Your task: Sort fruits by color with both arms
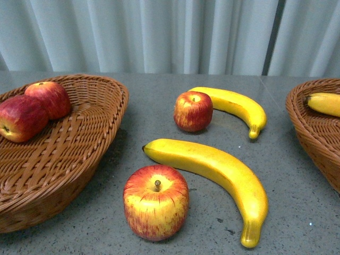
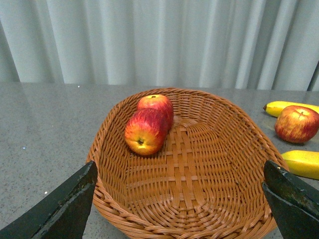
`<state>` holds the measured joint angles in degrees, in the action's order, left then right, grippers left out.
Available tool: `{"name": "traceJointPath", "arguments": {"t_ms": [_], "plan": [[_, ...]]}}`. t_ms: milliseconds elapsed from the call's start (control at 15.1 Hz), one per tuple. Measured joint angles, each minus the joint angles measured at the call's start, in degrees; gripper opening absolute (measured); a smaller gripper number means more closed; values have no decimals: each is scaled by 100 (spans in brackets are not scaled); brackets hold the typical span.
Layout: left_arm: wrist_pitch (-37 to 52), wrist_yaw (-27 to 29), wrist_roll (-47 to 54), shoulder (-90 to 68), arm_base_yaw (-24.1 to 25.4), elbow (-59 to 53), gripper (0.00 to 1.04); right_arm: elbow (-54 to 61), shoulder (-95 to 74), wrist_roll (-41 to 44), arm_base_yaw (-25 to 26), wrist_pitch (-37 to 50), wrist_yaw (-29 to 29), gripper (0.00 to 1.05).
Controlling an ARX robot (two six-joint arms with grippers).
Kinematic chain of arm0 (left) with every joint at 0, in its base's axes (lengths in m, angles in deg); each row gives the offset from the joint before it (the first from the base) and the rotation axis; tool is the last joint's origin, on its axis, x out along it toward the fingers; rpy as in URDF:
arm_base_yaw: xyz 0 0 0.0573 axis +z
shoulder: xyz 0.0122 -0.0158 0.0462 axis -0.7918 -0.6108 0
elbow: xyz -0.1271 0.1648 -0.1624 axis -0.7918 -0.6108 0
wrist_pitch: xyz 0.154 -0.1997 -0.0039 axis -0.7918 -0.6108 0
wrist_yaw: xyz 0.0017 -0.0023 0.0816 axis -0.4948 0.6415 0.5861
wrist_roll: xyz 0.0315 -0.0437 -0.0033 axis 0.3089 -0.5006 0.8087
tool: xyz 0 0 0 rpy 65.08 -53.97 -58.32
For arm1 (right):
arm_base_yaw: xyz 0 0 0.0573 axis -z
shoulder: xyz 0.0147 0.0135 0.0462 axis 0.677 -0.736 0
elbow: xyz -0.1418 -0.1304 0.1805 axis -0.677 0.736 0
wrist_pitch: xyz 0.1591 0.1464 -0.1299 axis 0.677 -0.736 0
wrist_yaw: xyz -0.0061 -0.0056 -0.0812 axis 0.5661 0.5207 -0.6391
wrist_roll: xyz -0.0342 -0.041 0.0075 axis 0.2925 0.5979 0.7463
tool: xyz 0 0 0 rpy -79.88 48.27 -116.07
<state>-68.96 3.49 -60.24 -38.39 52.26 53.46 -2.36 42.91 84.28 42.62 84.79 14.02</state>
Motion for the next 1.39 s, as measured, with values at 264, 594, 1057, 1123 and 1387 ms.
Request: {"name": "traceJointPath", "arguments": {"t_ms": [264, 594, 1057, 1123, 1387], "plan": [[0, 2, 0, 0, 0, 0, 98, 0, 0, 0, 0, 0, 0, 98], [0, 2, 0, 0, 0, 0, 98, 0, 0, 0, 0, 0, 0, 98], [855, 2347, -645, -3163, -1388, 1609, 98, 0, 0, -17, 0, -9, -2, 98], [1397, 1888, -479, -4039, -1617, 2046, 98, 0, 0, -15, 0, -2, -2, 98], [1478, 496, 103, -6373, -2380, 3073, 98, 0, 0, -17, 0, -4, -2, 98]]}}
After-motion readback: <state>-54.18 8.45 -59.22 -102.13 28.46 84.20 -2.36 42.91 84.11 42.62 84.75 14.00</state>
